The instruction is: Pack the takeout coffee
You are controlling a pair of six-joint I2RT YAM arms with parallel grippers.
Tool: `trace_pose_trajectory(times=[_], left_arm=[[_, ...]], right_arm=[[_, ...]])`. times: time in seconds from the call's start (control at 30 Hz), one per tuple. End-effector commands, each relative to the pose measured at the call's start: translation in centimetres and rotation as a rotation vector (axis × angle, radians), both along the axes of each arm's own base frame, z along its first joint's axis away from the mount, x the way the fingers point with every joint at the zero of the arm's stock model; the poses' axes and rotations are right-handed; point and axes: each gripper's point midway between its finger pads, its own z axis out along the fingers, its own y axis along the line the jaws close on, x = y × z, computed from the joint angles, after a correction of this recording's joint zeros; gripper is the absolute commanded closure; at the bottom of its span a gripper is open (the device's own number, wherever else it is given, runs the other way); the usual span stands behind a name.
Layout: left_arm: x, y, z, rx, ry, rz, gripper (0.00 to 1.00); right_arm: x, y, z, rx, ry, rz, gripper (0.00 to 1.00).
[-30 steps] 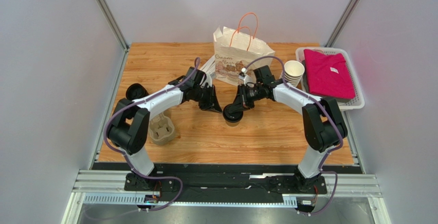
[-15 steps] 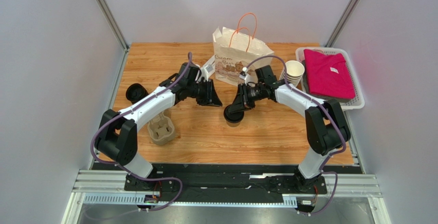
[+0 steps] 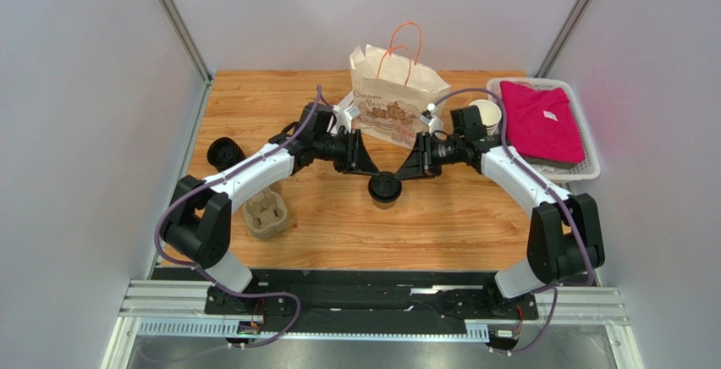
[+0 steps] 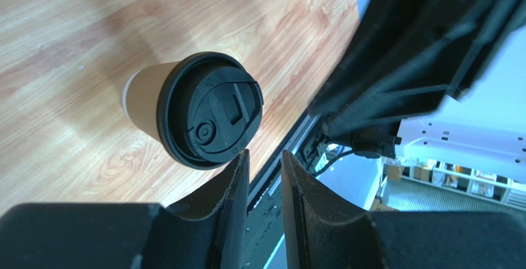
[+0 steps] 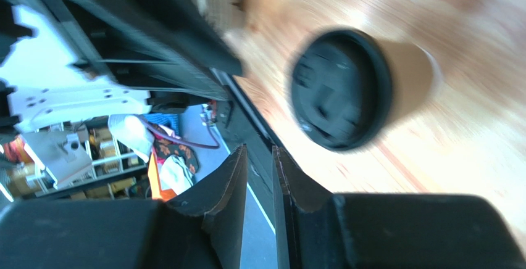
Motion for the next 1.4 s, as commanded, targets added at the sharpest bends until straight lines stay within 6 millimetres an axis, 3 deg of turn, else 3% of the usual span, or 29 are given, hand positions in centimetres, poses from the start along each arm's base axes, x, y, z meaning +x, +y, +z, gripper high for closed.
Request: trace_pose_trajectory(times=[0.0,0.27,0.47,0.6,0.77,1.0,1.23,1.37], left_arm=[[-0.1,-1.7,1.4,-0.060,-0.029,-0.053,0.66],[0.3,-3.4,-0.1,-0.045,-0.015,-0.082,0.66],[0.4,-3.6,-2.4,-0.002,0.020,-0.077,0.68],[0.6,-3.3,-4.1,0.046,0.053,-0.058,0.71],[0.6,-2.8,-5.2,0.082,0.075,-0.047,0.73],[0.8,-2.8,-5.7,0.102,0.070,-0.045,0.75],[0.9,-2.7,-6.4,0.123,0.081,-0.044,0.76],[0.8,-2.2,-7.7,0.167,0.102,-0.032,0.80]], right_arm=[[-1.3,-1.6,-2.6,-0.083,0.043,-0.011,0.76],[-0.8,-2.8,-6.3,-0.180,0.095,-0.058,0.79],[-0.5,-3.1,-7.5,-0.209,0.134,-0.079,0.78],[-0.1,-3.0,-7.1,-0.201,0.146,-0.089,0.77],[-0.1,-3.2,-4.3,-0.163,0.067,-0.122,0.78],[0.2,-3.2,-4.2,-0.158,0.051,-0.150,0.76],[0.2,-2.3,-7.8,-0.232,0.082,-0.143,0.75],[0.5,-3.3,-10.7,-0.341,0.074,-0.162,0.77]])
